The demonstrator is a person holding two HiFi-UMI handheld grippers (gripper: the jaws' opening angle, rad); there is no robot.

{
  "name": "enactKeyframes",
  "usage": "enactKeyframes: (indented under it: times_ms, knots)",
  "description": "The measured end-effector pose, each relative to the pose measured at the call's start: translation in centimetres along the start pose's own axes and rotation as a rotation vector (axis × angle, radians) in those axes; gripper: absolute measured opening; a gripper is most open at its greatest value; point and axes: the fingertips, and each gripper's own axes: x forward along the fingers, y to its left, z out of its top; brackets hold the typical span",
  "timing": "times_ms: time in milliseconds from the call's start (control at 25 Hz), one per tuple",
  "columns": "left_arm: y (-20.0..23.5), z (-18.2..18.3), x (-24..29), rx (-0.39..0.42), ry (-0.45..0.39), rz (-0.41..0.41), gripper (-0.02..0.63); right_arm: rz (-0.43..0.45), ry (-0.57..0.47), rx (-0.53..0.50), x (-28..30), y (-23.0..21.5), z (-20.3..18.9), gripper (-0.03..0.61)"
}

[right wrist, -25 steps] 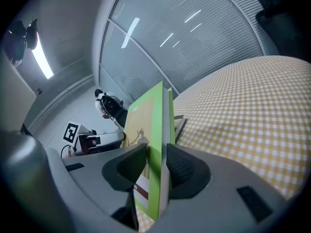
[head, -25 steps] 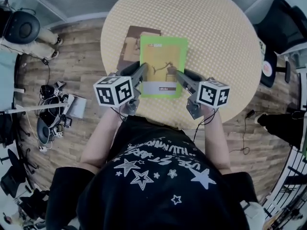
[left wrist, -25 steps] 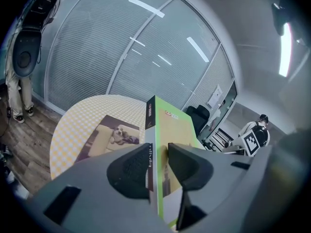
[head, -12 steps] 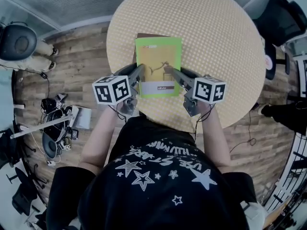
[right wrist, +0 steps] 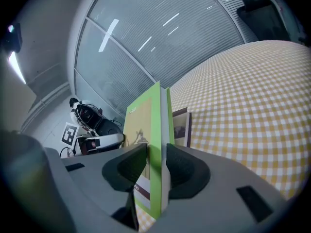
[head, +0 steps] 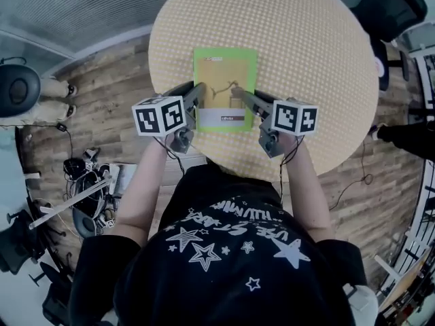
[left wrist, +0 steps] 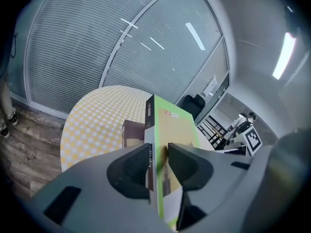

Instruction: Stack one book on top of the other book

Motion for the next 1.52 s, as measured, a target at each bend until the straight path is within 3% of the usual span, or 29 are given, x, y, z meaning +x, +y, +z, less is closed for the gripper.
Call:
enactKeyframes:
  times_ms: [360,720,1160,1520]
  knots:
    - [3.2,0.6,2.4,-0.064,0.049,-0.03,0.123,-0.042,0.008,0.02,2.7,-1.0,0.8,0.135]
    - [4.7,-0.4,4.3,-0.073,0.113,-0.036,0.124,-0.085,0.025,0.014,4.0,-2.6,0.7,0.135]
    - [4.9,-0.3,4.7,-0.038,0.093,-0.038,0.127,-0.059,0.006,0.032,4.3,-3.1,0.5,0.135]
    - [4.6,0.4,4.0,0.012,0.059,-0.007,0.124,-0.064,0.007,-0.022,3.7,-2.7,0.6,0.138]
